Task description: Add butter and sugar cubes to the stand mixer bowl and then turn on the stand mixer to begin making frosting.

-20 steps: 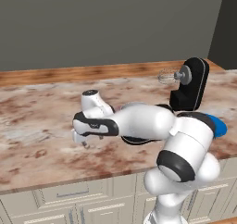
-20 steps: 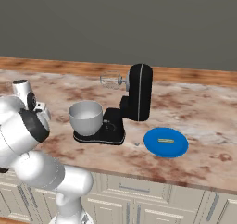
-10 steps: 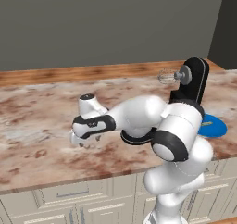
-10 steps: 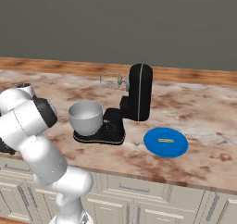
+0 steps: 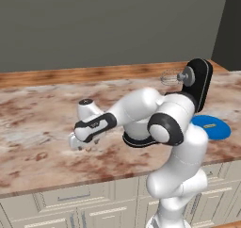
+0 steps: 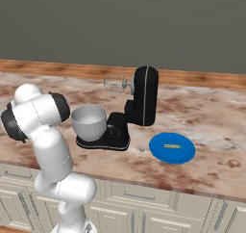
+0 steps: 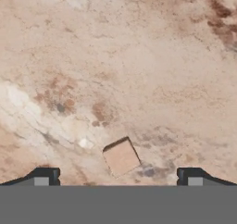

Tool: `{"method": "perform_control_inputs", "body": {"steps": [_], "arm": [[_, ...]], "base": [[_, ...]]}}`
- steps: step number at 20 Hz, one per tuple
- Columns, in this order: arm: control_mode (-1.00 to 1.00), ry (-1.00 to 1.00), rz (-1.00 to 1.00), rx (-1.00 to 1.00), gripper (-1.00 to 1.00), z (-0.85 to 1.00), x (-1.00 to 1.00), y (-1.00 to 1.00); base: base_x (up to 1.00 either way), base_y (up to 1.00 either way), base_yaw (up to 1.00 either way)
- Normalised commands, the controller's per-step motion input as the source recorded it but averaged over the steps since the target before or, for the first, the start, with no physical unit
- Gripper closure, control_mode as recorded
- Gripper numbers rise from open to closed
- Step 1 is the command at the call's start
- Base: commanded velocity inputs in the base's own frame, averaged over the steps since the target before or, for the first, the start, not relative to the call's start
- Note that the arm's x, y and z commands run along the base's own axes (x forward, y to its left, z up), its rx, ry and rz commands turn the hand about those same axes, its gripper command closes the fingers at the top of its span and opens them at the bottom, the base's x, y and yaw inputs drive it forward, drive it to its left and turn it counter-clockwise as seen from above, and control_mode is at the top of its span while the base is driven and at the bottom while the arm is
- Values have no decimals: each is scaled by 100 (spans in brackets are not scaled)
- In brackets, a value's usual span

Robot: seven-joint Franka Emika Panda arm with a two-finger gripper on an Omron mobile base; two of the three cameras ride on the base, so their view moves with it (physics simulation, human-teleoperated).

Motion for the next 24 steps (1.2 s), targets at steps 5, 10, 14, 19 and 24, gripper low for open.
{"method": "perform_control_inputs", "body": {"steps": [5,10,14,19,24], "arm": [[-100,0,0,0,-100,-22,11,3],[-100,0,0,0,-100,-17,3,0],[-100,0,0,0,-100,-9,0,0],[-100,0,0,0,-100,-15,0,0],[-100,0,0,0,-100,-17,-1,-4]], "base": [[0,0,0],[0,0,0],[0,0,0],[0,0,0],[0,0,0]]}}
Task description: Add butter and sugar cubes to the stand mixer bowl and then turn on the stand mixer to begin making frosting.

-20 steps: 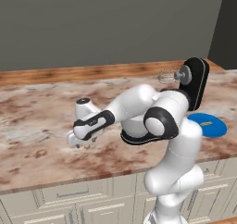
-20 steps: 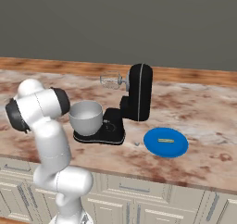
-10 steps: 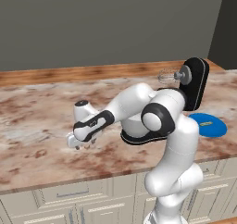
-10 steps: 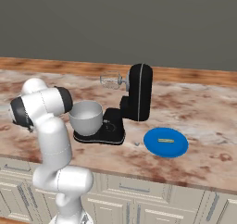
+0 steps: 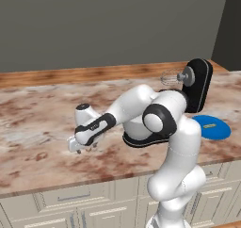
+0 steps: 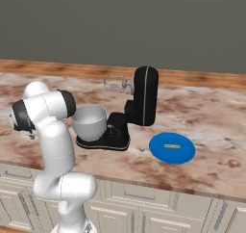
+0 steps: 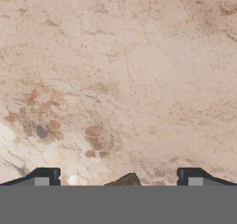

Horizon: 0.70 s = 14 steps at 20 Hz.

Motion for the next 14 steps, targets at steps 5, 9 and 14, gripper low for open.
{"method": "perform_control_inputs", "body": {"steps": [5,9,14], "arm": [[-100,0,0,0,100,-16,-7,-1],[-100,0,-2,0,100,-4,-19,-14],[-100,0,-4,0,100,0,-12,-23]], "base": [[0,0,0],[0,0,0],[0,0,0]]}}
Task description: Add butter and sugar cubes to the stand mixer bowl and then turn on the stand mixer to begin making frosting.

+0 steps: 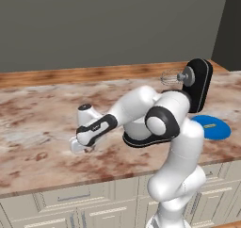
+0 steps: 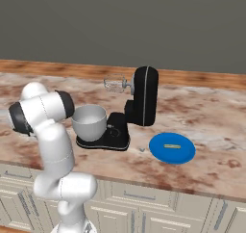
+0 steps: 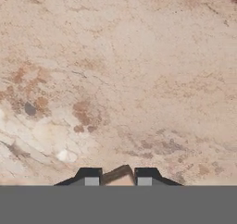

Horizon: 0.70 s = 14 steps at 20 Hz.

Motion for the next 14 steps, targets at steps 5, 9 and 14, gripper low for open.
{"method": "perform_control_inputs", "body": {"steps": [5,9,14], "arm": [[-100,-6,-1,8,100,71,-6,-23],[-100,-13,0,7,100,100,-15,-30],[-100,-11,0,0,100,79,-9,-53]], "base": [[0,0,0],[0,0,0],[0,0,0]]}}
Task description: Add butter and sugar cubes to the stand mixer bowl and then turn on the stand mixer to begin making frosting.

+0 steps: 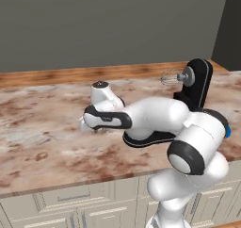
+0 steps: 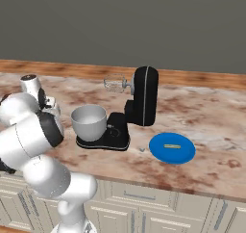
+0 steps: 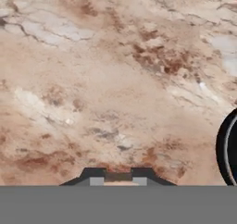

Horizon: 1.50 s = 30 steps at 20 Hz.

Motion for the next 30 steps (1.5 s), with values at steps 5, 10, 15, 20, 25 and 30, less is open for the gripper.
{"method": "perform_control_inputs", "body": {"steps": [5,10,15,20,25,30], "arm": [[-100,-12,-1,0,100,84,-6,-46],[-100,-4,-2,0,100,66,0,-49],[-100,0,-5,0,100,48,0,-56],[-100,0,-4,0,100,11,0,-71],[-100,0,-3,0,100,-4,0,-66],[-100,0,-1,0,100,-27,11,-41]], "base": [[0,0,0],[0,0,0],[0,0,0],[0,0,0],[0,0,0],[0,0,0]]}}
